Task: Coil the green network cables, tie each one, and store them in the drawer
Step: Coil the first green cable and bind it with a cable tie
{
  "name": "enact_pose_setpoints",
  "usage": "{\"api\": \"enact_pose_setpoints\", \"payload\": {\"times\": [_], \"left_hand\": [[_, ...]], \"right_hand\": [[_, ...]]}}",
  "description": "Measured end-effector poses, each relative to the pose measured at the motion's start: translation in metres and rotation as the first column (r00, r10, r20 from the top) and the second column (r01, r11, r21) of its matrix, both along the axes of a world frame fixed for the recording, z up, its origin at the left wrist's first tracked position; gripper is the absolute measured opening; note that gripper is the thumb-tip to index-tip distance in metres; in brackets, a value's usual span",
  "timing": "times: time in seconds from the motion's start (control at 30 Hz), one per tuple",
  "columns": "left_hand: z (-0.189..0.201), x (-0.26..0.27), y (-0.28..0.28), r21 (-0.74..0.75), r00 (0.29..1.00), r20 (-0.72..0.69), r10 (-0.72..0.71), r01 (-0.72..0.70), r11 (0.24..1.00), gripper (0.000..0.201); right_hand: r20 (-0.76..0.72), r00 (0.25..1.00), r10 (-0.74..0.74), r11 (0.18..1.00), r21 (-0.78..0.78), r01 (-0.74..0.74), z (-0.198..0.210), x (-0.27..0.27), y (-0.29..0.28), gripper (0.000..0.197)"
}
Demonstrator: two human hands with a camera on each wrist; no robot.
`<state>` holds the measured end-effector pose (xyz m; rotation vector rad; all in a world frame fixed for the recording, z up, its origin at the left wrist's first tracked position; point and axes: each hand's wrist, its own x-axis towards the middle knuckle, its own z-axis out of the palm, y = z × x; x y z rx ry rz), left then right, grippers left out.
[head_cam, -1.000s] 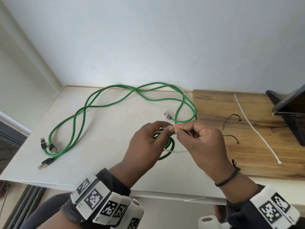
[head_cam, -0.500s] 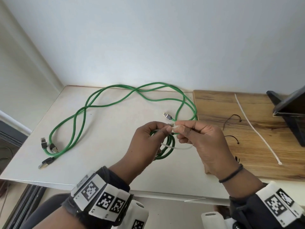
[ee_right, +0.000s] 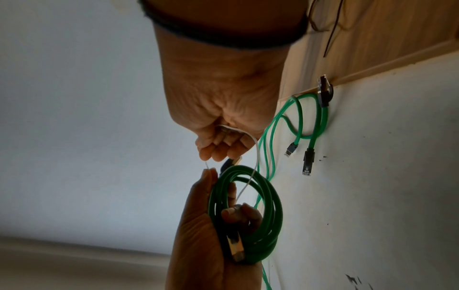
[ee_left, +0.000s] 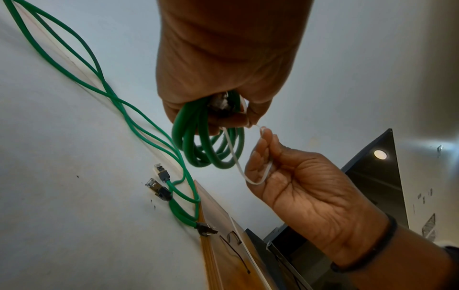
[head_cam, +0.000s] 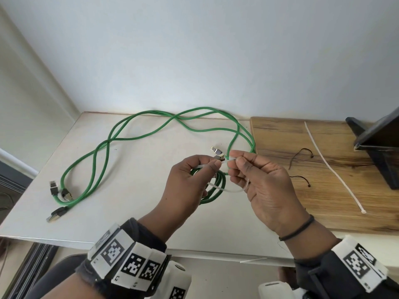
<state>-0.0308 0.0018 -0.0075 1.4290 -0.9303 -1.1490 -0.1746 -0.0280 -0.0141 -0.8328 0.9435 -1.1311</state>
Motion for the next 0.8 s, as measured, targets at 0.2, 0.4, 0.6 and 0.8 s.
{"api": "enact_pose_setpoints", "payload": {"times": [0.2, 0.4, 0.6, 0.8], "left_hand": [[0.001, 0.0, 0.001, -0.008, 1.0, -0.02, -0.024, 0.024, 1.0, 0.014], [0.001, 0.0, 0.001, -0.004, 0.999, -0.027, -0.043, 0.043, 0.999, 0.013], [0.001, 0.0, 0.001, 0.018, 0.999, -0.007, -0.036, 0.037, 0.999, 0.013], [-0.001, 0.0, 0.0, 0.024, 1.0, 0.006, -0.029, 0.029, 0.999, 0.012]], "right_hand": [[-0.058, 0.998, 0.028, 0.999, -0.019, -0.029, 0.001, 0.0, -0.001, 0.011], [-0.296, 0.954, 0.055, 0.983, -0.151, -0.104, 0.005, 0.0, 0.002, 0.012], [-0.592, 0.801, -0.084, 0.938, -0.319, -0.137, 0.013, -0.009, 0.004, 0.012], [-0.937, 0.208, -0.28, 0.823, -0.346, -0.451, 0.027, -0.018, 0.002, 0.013]]}}
